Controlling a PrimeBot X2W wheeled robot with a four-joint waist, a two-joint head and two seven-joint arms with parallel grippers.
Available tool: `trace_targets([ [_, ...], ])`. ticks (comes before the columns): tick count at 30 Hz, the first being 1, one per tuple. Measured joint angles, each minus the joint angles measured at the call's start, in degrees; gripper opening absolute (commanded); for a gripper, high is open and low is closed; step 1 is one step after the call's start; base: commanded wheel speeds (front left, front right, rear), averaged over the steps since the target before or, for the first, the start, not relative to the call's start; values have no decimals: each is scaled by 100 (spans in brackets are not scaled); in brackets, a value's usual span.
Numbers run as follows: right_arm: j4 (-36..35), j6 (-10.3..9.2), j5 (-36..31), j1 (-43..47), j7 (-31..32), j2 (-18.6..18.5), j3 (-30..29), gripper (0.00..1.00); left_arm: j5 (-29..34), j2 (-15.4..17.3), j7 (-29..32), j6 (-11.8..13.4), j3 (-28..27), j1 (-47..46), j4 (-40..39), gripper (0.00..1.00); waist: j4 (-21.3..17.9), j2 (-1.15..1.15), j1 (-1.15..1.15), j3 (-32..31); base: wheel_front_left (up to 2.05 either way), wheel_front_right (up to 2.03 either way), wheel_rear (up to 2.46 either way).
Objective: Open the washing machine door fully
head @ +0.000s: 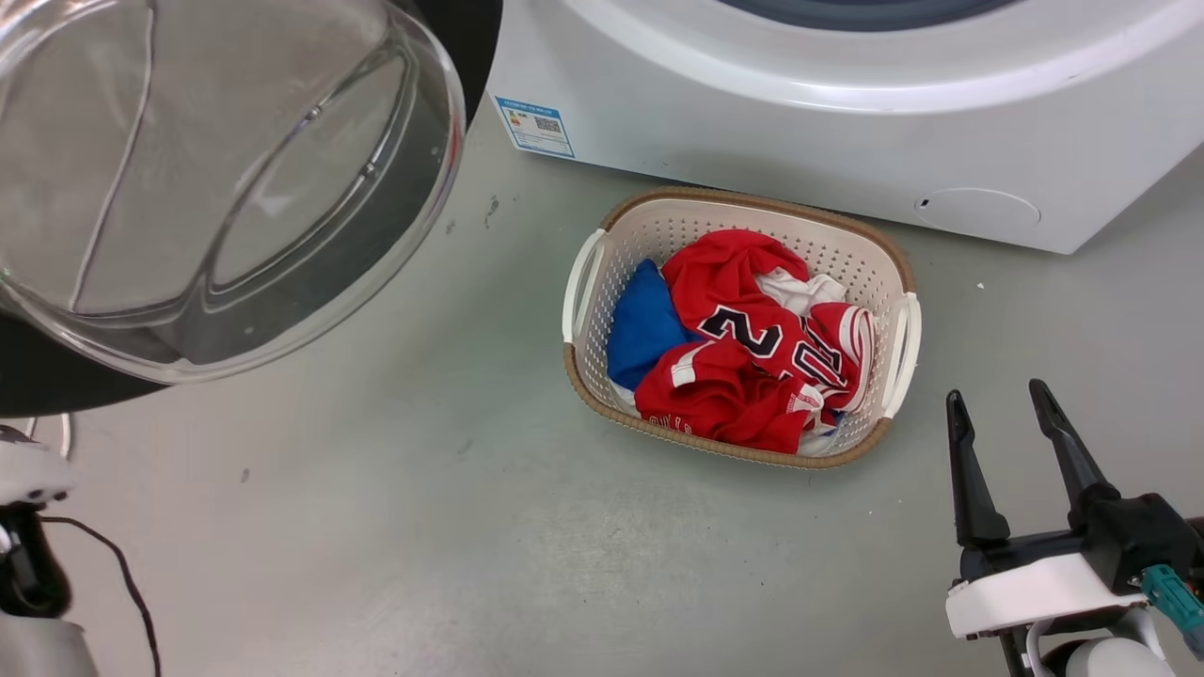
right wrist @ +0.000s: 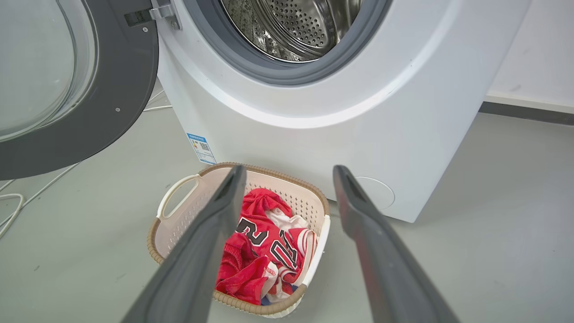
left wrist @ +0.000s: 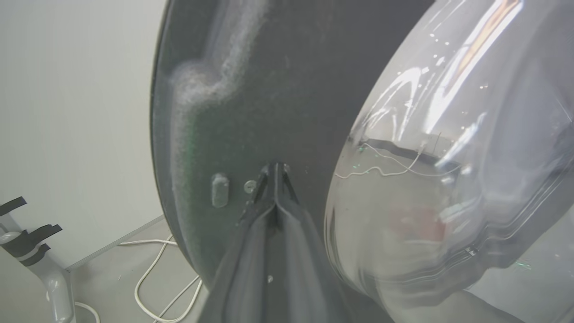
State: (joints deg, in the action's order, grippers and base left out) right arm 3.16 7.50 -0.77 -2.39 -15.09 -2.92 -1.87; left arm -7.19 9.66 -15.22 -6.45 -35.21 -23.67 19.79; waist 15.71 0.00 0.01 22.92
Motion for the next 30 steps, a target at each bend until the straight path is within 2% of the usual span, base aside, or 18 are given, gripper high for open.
trace_targets([
  [8,-22,0,-22,-80,0,0,-2,100,42,386,0,-58,-253,-407,472,0,-126,0,0,76,0,0,0],
  [15,-24,0,-5,-109,0,0,9,100,42,579,-1,-77,-403,-571,872,0,-241,0,0,90,0,0,0],
  [22,-10,0,63,-105,0,-1,12,100,102,635,-1,-87,-430,-577,1122,0,-316,0,0,-39,0,0,0],
  [30,44,0,202,-12,0,-1,42,100,131,619,0,-88,-226,-328,989,0,-335,0,0,-334,0,0,0],
])
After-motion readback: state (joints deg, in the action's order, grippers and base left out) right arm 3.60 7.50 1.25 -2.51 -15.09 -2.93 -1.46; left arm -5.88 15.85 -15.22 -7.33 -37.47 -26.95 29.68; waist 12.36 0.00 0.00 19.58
